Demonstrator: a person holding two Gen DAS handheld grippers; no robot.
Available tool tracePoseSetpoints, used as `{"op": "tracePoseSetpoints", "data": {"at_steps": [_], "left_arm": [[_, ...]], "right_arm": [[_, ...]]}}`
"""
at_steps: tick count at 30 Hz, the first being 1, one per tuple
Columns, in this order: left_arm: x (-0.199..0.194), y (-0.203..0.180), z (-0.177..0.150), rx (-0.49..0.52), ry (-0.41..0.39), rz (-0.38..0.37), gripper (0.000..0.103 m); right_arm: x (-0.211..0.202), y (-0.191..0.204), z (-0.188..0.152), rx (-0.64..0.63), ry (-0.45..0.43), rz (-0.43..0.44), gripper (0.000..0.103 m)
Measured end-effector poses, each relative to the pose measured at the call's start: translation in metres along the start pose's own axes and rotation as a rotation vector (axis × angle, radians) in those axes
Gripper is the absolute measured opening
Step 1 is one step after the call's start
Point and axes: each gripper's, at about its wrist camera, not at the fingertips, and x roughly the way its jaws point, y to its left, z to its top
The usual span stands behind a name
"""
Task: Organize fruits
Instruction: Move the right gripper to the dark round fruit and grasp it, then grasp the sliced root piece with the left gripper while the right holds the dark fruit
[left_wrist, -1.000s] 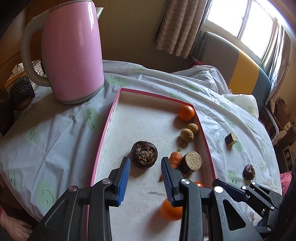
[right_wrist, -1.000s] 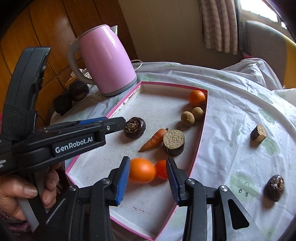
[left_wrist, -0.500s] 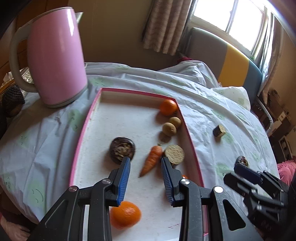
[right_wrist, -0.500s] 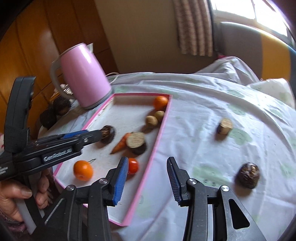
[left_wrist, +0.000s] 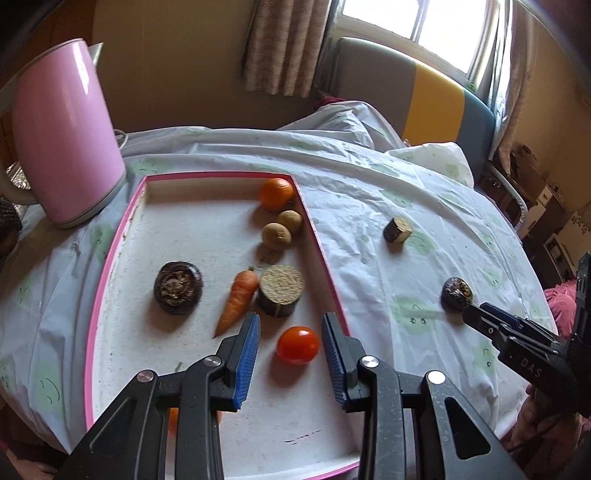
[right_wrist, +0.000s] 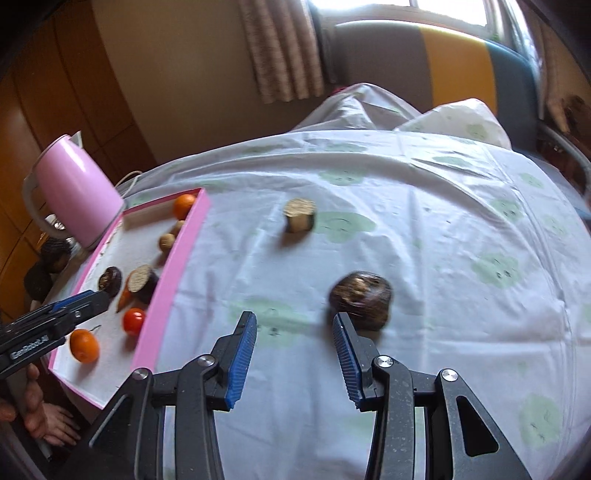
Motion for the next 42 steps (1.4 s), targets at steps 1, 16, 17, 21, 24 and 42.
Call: {"op": "tracePoseSetpoints", "data": {"at_steps": [1,16,17,21,24,42], "left_arm": [[0.0,-0.003,0.0,0.008,-0.001,-0.002,0.035],[0.001,-0.025,0.007,0.069,-0.01,-0.005,0.035],[0.001,-0.026,0.008,0.073,-0.01,-0.005,0.035],[0.002,-0.032,0.009,0.09,-0.011,-0.005,0.035],[0.003,-0.034,0.011,0.097,-0.011,-0.009,0.035],[0.019,-0.069,0.029,0.161,0.009,-0.032,0.035]], "right_arm": [[0.0,-0.005,0.0,0.012,0.0,-0.011,0.044],[0.029,-0.014,0.01,-0.069,0.017,-0.106,0.066],[0.031,-0.014,0.011,-0.078,0.016,-0.109,0.066],[0.039,-0.011,0.015,-0.104,0.024,-0.11,0.065],[0.041,-0.01,0.017,-0.125,0.017,-0.129,0.048],[0.047,-0.047,0.018,-0.062,-0.051,-0.213,0.049]]}}
